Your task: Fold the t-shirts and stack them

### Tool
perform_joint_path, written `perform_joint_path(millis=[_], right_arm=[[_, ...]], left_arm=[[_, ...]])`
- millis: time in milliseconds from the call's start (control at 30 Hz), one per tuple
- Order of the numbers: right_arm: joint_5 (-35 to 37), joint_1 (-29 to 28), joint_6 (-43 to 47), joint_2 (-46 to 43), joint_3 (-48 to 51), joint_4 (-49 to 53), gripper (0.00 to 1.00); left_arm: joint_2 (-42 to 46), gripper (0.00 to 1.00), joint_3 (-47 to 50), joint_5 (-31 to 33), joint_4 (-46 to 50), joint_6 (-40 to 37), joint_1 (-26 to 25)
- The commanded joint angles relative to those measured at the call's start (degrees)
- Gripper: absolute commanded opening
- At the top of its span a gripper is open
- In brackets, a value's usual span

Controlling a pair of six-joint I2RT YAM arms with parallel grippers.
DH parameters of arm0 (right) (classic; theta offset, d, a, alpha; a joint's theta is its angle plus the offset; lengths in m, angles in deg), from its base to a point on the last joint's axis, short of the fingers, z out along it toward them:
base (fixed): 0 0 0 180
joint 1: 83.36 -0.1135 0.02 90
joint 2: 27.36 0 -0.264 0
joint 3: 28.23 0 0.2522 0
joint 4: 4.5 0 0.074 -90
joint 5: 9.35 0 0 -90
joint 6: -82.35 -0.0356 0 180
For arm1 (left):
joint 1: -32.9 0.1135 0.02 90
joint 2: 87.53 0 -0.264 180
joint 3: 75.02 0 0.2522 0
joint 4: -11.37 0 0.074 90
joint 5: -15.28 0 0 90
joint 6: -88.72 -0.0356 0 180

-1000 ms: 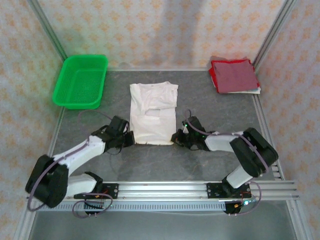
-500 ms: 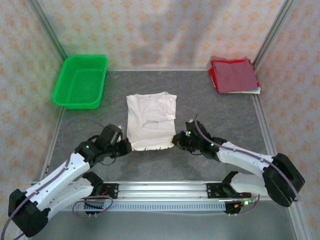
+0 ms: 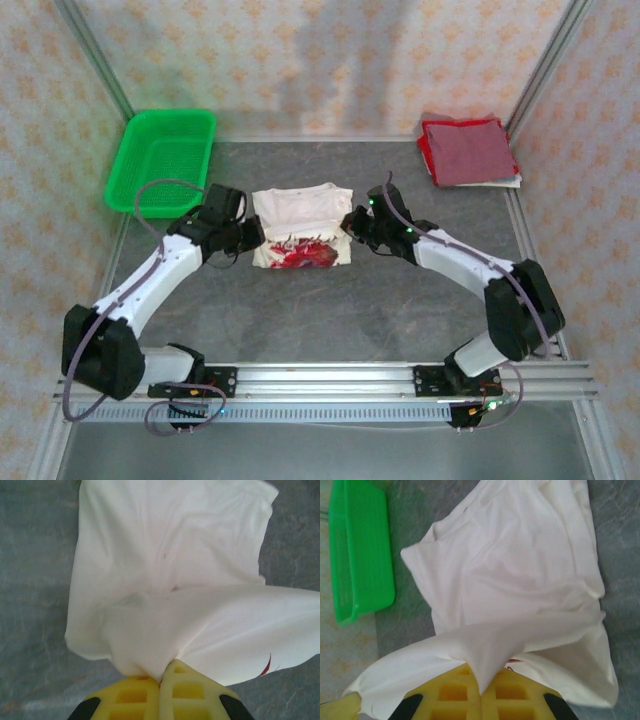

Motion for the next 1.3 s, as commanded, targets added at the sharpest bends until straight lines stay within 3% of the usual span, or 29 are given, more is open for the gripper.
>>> perform_joint_path(millis=[0,267,500,533,600,633,667,733,833,900,1067,1267], right_arm=[[-2.76,1.60,1.21,3.38,-4.40,-0.88,0.00],[-7.30,4.92,0.81,13.23,-12.84,-0.70,0.00],[-7.35,7.16,0.58,21.12,-21.69,1.44,0.00],[-7.50,7.77,0.17,22.40,-22.87,1.19,0.02],[-8.16,9.24,-0.82,25.43,-25.76,0.73,0.22],[-8.58,9.97,-1.03,27.23,-27.92,1.27,0.35],[-9.04,10.60,-0.89,29.16,-30.45,2.54,0.41],[-9.56,11.55,-0.95,31.34,-33.88,4.34,0.43],[-8.60,11.83,0.36,30.02,-34.22,5.41,0.43],[-8.45,11.05,2.14,26.58,-31.29,3.76,0.42],[-10.36,6.75,6.24,18.55,-20.63,-2.22,0.29],[-13.98,5.04,4.48,24.30,-19.20,-8.49,0.20]], left_arm=[[-2.32,0.00,-2.75,0.43,-3.58,-2.70,1.85],[-11.58,0.00,-8.76,1.58,-4.89,-5.16,4.61],[-22.85,0.00,-20.21,1.78,-5.50,-9.21,7.55],[-24.98,0.03,-21.94,1.95,-5.77,-9.80,7.92],[-30.42,0.35,-27.71,2.02,-4.51,-11.30,8.84],[-33.87,0.48,-31.50,2.04,-2.64,-12.31,9.18],[-37.43,0.58,-35.47,2.32,-0.52,-13.25,9.45],[-41.06,0.63,-40.46,3.52,1.53,-13.77,9.79],[-39.89,0.63,-40.87,4.55,0.75,-12.20,9.82],[-35.28,0.61,-36.20,4.54,-2.54,-10.38,9.45],[-25.04,0.45,-22.12,4.25,-11.15,-9.85,5.65],[-29.83,0.43,-18.50,0.81,-18.19,-10.16,5.14]])
